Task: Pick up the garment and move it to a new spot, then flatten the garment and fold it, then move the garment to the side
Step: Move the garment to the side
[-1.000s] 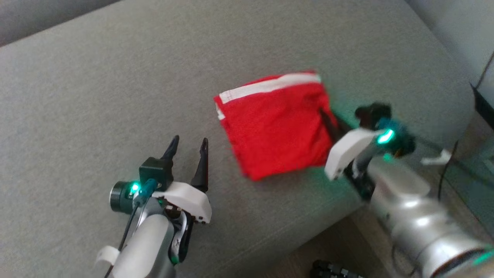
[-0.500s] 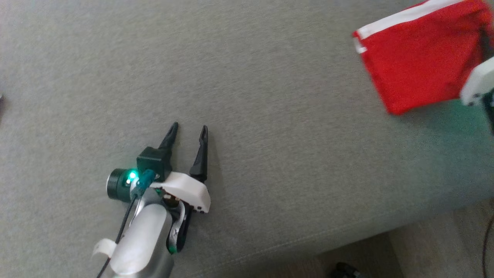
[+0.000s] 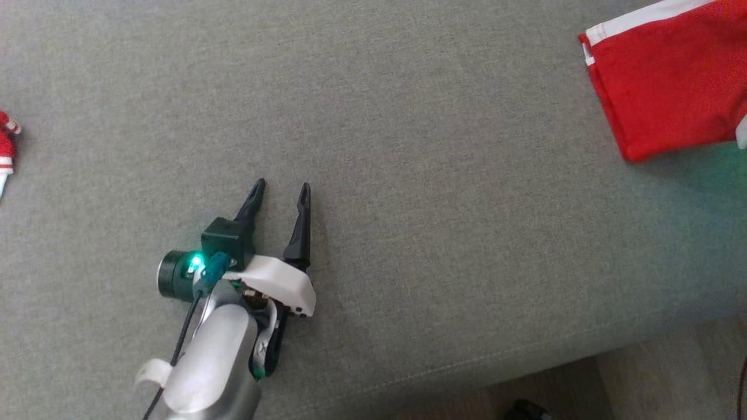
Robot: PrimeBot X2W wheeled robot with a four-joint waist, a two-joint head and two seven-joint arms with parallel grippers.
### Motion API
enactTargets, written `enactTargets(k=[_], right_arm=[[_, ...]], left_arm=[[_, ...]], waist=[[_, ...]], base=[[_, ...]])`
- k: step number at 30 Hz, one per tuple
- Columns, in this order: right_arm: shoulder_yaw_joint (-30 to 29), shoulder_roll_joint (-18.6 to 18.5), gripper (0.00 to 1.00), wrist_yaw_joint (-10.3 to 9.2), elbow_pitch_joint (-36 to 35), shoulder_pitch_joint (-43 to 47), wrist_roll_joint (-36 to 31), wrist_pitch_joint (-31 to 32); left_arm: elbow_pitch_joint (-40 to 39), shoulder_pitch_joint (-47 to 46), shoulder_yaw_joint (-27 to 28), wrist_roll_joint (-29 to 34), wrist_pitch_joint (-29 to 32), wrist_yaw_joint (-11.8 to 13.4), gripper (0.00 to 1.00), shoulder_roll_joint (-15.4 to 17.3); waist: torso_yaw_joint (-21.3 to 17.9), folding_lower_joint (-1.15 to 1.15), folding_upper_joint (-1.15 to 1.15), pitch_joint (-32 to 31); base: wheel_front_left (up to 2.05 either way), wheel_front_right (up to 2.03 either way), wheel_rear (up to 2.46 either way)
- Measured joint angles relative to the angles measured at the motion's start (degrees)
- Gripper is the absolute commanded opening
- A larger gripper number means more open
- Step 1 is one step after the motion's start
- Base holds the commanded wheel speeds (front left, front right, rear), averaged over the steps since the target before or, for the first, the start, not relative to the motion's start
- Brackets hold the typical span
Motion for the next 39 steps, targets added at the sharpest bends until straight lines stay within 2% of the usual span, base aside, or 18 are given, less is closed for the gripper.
enactTargets(k=[1, 8, 14, 19, 23, 28, 33, 39], right_arm=[[-0.45, 0.01, 1.00, 0.00, 0.01, 0.02, -0.62, -0.18], [-4.25, 2.14, 1.00, 0.00, -2.15, 0.34, -4.10, -1.51], [-7.06, 7.42, 1.00, 0.00, -16.51, 4.38, -5.44, -1.60], [-7.32, 14.23, 1.00, 0.00, -26.14, 15.29, -6.27, -1.69], [-7.80, 17.85, 1.00, 0.00, -31.19, 23.42, -6.21, -1.69], [-9.12, 21.17, 1.00, 0.00, -34.39, 30.44, -6.19, -1.69], [-10.45, 22.17, 1.00, 0.00, -35.21, 37.50, -5.52, -1.69], [-10.28, 22.32, 1.00, 0.00, -35.50, 41.53, -4.72, -1.69]], left_arm=[[0.15, 0.01, 0.05, 0.00, 0.00, 0.00, 1.00, -0.01], [0.84, 0.44, 1.29, -0.05, 0.01, 0.14, 1.00, 0.01], [0.45, 2.18, 2.15, -1.09, 0.02, 0.97, 1.00, 0.01], [-0.04, 3.65, 3.39, -2.11, 0.02, 2.13, 1.00, 0.01], [-0.27, 5.10, 4.38, -2.13, 0.02, 3.09, 1.00, 0.01], [-0.38, 7.33, 6.08, -2.29, 0.03, 3.68, 1.00, 0.02], [0.24, 9.66, 7.58, -2.26, 0.05, 3.70, 1.00, 0.04], [0.13, 12.04, 8.43, -2.25, 0.05, 3.98, 1.00, 0.01]], waist=[[0.02, 0.00, 0.00, -0.13], [-0.02, 0.00, 0.00, -1.66], [0.91, 0.00, 0.00, -4.18], [2.99, 0.00, 0.00, -6.85], [5.34, 0.00, 0.00, -8.86], [8.54, 0.00, 0.00, -11.34], [11.81, 0.00, 0.00, -14.50], [13.41, 0.00, 0.00, -17.31]], base=[[0.00, 0.00, 0.00], [0.00, 0.00, 0.00], [0.00, 0.00, 0.00], [0.00, 0.00, 0.00], [0.00, 0.00, 0.00], [0.00, 0.00, 0.00], [0.00, 0.00, 0.00], [0.00, 0.00, 0.00]])
